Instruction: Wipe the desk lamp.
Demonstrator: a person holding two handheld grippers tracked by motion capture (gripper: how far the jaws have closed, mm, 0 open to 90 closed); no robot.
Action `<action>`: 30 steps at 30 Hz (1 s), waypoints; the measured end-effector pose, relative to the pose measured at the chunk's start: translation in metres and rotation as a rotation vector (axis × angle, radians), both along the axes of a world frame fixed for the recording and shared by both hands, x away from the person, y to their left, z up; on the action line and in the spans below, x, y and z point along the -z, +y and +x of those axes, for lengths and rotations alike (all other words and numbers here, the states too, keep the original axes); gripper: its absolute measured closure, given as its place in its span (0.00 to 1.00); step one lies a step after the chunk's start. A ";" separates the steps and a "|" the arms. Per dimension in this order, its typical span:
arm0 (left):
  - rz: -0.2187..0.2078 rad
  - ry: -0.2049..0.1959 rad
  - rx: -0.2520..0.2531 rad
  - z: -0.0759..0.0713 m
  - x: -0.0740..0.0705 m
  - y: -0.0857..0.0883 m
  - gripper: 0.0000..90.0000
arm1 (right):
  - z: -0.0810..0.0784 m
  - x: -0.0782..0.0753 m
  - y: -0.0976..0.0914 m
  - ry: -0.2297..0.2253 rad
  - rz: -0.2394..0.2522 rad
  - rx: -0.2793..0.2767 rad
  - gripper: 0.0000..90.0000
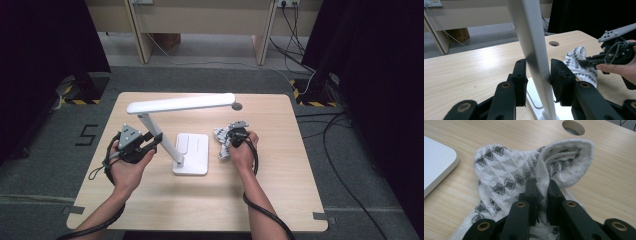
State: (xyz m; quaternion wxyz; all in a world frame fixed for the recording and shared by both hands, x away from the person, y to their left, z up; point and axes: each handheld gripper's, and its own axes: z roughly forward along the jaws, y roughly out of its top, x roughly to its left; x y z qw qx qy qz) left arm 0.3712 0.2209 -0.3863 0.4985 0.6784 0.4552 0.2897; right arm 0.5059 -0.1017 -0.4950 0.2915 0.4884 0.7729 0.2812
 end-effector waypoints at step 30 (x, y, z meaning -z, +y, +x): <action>-0.021 -0.007 0.028 -0.001 0.003 0.003 0.60 | -0.023 -0.017 -0.023 0.000 0.119 0.080 0.56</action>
